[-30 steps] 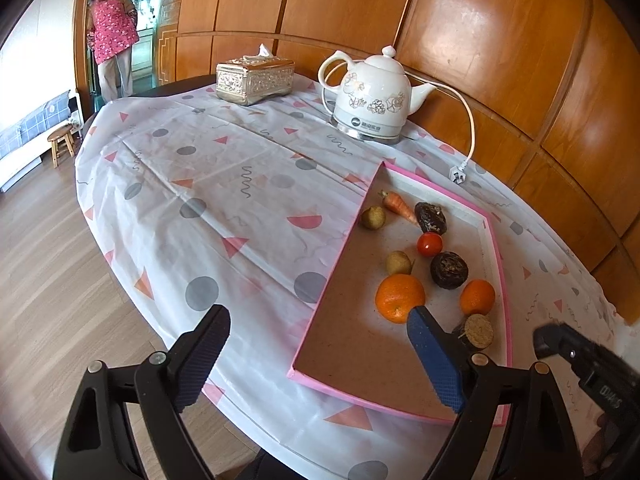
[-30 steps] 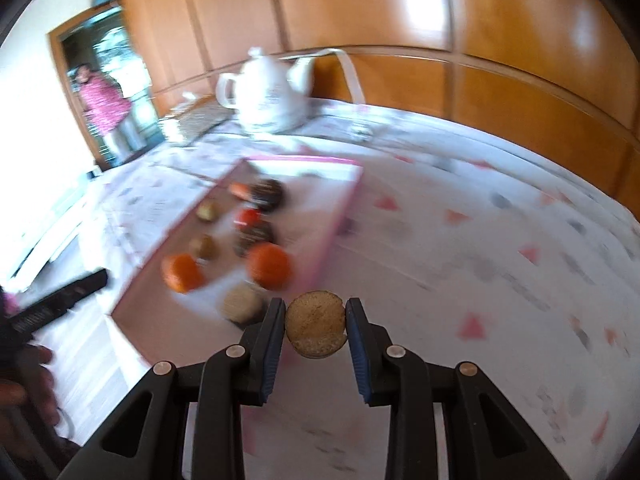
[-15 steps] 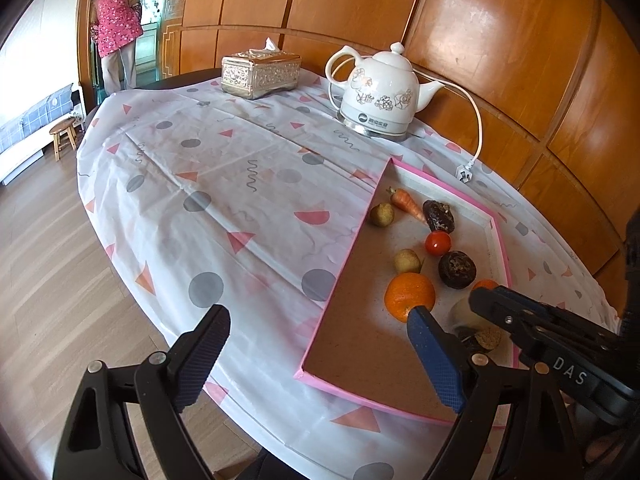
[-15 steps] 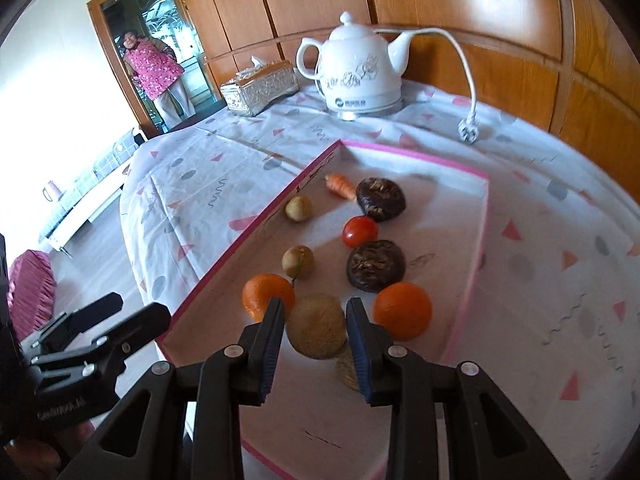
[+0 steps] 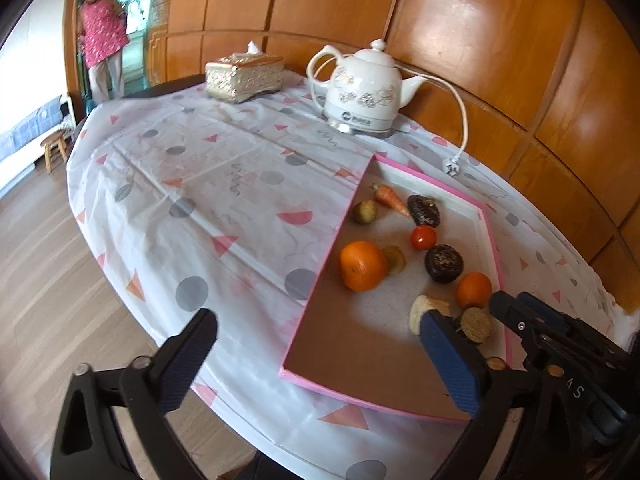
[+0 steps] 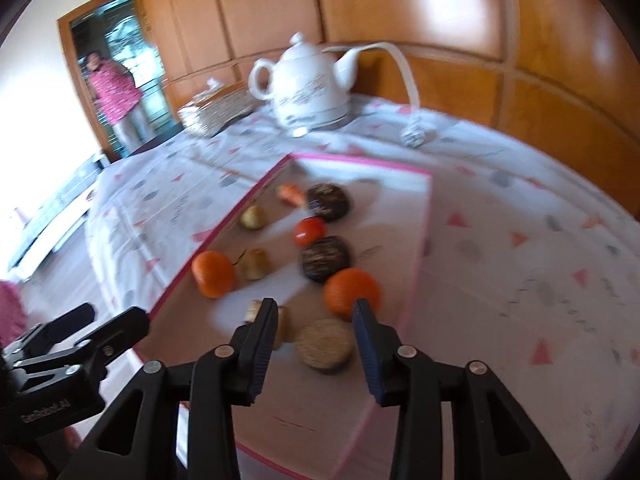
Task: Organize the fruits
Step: 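Carry the cylinder slice into the tray and open the right gripper, then withdraw the right gripper from the tray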
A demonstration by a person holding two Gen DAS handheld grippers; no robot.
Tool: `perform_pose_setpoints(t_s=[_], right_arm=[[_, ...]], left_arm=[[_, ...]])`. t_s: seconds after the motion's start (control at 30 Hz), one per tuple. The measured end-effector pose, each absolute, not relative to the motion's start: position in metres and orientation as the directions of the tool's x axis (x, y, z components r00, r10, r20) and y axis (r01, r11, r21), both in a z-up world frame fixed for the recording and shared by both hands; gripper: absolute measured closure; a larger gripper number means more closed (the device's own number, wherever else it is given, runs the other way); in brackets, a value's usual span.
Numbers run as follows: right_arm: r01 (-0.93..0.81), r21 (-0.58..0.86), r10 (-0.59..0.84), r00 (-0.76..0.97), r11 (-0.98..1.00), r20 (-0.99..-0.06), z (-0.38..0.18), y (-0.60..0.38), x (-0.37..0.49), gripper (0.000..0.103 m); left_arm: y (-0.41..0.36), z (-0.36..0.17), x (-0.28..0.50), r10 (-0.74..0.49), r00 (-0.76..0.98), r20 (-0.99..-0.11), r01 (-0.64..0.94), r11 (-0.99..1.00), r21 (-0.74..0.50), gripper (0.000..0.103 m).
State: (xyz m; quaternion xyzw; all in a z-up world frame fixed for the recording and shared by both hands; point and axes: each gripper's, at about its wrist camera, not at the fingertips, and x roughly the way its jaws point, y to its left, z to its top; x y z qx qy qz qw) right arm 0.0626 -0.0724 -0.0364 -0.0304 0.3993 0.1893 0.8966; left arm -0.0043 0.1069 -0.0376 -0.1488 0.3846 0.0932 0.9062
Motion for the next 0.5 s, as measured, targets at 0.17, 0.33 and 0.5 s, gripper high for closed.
perform_pose_setpoints(t_s=[0.17,0.33,0.5], right_arm=[[-0.253,0.018,0.196,0.700,0.967,-0.687,-0.032,-0.091,0.041,0.045],[-0.172,-0.016,0.118,0.737,0.985,-0.665,-0.035,-0.106,0.023,0.039],[-0.147,-0.024,0.095,0.747,0.989,-0.658,-0.038,-0.113,0.014,0.038]], left_arm=[[0.089,-0.027,-0.005,0.061,0.724,-0.687,-0.221,0.964,-0.147,0.000],[0.073,-0.015,-0.010,0.079,0.752,-0.654,-0.183,0.979,-0.092,0.000],[0.061,-0.004,-0.018,0.123,0.776,-0.619,-0.178,0.984,-0.028,0.000]])
